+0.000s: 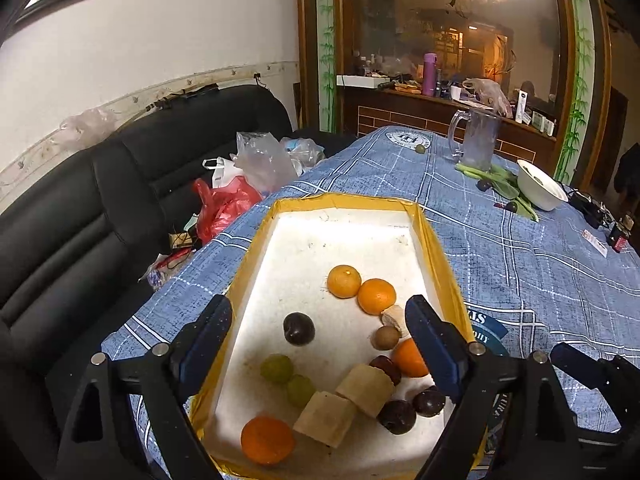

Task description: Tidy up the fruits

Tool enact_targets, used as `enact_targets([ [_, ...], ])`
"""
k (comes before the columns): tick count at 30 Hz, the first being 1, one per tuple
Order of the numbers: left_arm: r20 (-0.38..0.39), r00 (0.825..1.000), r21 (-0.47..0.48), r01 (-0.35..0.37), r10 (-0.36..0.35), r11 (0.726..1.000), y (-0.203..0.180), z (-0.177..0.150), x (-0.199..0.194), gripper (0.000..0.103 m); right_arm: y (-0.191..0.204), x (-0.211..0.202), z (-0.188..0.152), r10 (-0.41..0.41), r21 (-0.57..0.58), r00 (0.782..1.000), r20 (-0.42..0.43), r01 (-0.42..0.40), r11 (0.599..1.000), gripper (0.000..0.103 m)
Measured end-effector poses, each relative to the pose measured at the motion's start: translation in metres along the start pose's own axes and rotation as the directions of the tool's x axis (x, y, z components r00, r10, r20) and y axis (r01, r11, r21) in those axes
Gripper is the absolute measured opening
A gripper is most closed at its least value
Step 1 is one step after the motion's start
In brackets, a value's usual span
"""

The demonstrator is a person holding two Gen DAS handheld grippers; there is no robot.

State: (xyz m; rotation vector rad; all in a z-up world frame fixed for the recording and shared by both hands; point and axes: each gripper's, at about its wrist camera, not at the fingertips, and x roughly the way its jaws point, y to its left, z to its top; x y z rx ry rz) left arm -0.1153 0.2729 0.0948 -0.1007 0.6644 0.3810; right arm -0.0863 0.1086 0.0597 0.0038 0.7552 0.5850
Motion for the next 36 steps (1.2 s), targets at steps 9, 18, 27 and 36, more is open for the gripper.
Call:
enact_targets([
  [9,0.022,1.0,0.001,-0.001,0.001,1.0,-0.005,-0.001,-0.01,0.091,0.005,-0.005,-0.005,-0.029,-0.024,1.0,0.01,0.029,0.999,0.069],
  [18,0.12,0.989,-0.028,-0.078,0.081,0.997,-0.003,-0.002,-0.033,0.091,0.007,-0.011,-0.01,-0.036,-0.018,0.999,0.013,0.037,0.999,0.069],
  [27,0.324,0.928,-0.112,-0.153,0.182,0.982,0.005,-0.01,-0.08,0.103,0.017,-0.02,-0.012,-0.038,-0.043,0.999,0.033,0.039,0.998,0.069],
  [36,0.206,0.978,-0.099,-0.021,0.041,0.995,0.011,-0.009,-0.061,0.103,0.024,-0.026,-0.015,-0.05,-0.06,0.998,0.041,0.053,0.997,0.069],
])
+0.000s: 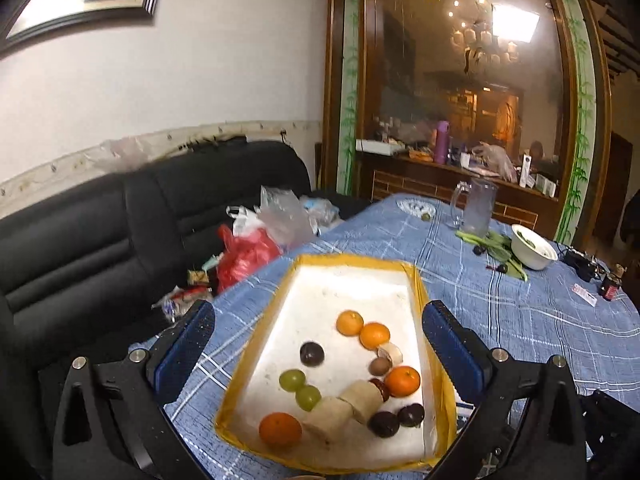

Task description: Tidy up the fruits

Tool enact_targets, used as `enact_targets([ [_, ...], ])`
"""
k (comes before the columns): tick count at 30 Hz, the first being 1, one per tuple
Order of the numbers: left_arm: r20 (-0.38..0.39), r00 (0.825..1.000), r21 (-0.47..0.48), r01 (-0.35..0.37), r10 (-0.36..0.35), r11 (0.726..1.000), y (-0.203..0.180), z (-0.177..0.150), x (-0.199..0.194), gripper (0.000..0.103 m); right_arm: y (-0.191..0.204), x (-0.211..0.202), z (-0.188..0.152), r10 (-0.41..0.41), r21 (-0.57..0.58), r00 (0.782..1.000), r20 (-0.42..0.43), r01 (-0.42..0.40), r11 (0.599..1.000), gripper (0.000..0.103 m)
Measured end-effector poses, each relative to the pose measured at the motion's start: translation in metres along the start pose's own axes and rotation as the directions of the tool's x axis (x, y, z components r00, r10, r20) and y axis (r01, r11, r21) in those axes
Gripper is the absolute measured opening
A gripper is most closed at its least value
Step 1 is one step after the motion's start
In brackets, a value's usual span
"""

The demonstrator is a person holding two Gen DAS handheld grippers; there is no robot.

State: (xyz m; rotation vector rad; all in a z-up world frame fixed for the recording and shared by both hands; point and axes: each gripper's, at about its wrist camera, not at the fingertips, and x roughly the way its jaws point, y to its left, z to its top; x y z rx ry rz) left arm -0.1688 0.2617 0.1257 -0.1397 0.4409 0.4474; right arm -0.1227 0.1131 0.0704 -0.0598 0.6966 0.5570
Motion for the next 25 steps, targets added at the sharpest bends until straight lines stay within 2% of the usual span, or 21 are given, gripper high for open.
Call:
enact_targets([
  [9,-0.151,0.988,-0.013,0.007,-0.009,1.0,0.004,-0.013,0.025,0.103,0.007,0.008,0.006,-0.032,-0.039,0.999,-0.013,0.032,0.999,0.075],
  [17,-0.203,0.979,-0.016,0.019,-0.022,1.0,0.006,-0.019,0.035,0.103,0.004,0.024,0.008,-0.042,-0.021,0.998,-0.055,0.041,0.999,0.075],
  [25,-0.282,0.957,-0.065,0.049,-0.066,0.997,0.013,-0.021,0.046,0.103,0.006,0.035,0.007,-0.029,-0.025,0.996,-0.084,0.027,0.999,0.076],
])
